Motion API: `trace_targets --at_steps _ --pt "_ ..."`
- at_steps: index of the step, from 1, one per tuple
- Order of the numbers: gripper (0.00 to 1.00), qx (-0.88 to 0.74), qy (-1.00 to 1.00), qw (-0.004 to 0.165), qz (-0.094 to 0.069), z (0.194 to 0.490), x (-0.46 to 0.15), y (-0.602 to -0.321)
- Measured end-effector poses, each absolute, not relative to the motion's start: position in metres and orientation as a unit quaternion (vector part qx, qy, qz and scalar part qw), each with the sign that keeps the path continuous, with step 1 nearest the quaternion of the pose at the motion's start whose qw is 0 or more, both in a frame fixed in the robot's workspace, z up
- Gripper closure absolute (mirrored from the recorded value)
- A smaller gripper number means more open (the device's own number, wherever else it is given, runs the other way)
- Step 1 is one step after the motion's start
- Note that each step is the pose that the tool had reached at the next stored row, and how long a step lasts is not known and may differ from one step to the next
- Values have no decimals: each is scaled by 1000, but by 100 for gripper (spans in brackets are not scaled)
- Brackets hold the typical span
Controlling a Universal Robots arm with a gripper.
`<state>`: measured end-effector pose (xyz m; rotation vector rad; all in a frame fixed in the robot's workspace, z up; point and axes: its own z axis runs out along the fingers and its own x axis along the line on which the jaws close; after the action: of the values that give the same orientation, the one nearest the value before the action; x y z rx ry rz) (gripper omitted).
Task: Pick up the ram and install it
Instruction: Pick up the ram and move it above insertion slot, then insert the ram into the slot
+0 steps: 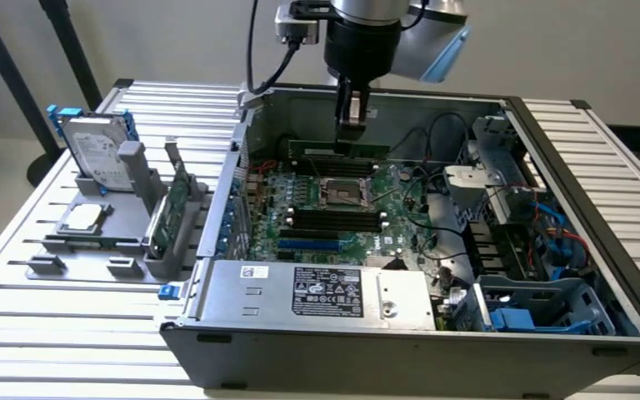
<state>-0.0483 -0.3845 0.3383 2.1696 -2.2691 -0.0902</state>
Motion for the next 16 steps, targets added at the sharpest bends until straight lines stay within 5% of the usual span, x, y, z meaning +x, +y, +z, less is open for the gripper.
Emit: trace_targets --at_steps 16 --pt "87 679 -734 6 -23 328 -41 -384"
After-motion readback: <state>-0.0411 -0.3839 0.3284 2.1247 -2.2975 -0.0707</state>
